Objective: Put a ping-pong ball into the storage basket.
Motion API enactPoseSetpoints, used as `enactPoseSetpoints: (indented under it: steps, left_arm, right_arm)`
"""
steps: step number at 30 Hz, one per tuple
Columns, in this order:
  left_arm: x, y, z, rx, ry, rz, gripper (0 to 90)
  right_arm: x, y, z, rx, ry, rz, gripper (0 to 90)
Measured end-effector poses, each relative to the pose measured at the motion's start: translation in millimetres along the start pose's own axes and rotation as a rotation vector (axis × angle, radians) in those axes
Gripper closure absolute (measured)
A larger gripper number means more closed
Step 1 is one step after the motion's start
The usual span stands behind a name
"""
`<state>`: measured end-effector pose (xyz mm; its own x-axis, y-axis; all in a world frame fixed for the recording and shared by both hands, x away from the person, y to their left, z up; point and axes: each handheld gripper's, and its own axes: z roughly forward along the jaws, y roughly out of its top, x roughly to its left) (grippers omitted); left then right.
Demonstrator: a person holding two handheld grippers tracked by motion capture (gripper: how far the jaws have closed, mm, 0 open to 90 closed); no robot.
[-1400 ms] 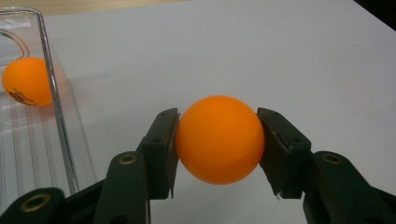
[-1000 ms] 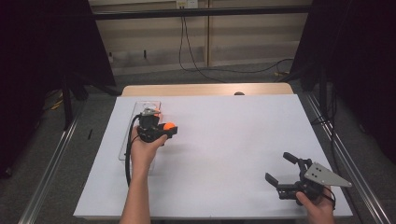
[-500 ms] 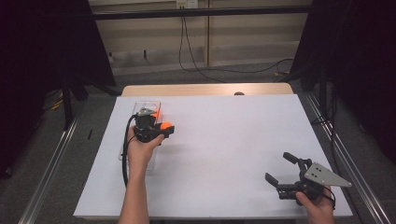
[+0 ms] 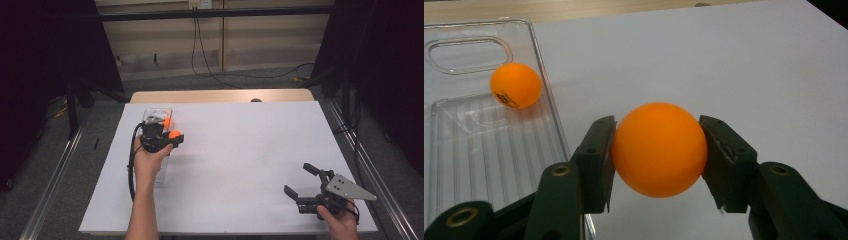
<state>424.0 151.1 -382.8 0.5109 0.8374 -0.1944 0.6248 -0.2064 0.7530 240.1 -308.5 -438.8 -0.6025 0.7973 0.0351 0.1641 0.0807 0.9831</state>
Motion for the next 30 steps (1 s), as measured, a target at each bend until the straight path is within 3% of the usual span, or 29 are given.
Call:
enactPoseSetpoints:
  steps: [20,30]
  left_arm:
    - [9.9,-2.7,-6.8,-0.001,0.052,-0.001,51.0]
    - [11.6,-1.5,-10.3,-0.013,0.050,-0.001,51.0]
  right_arm:
    - [-0.5,0.2,-0.4,-0.003,-0.006,0.001,2.4]
    - [-0.3,0.1,-1.8,-0.002,-0.013,0.001,2.4]
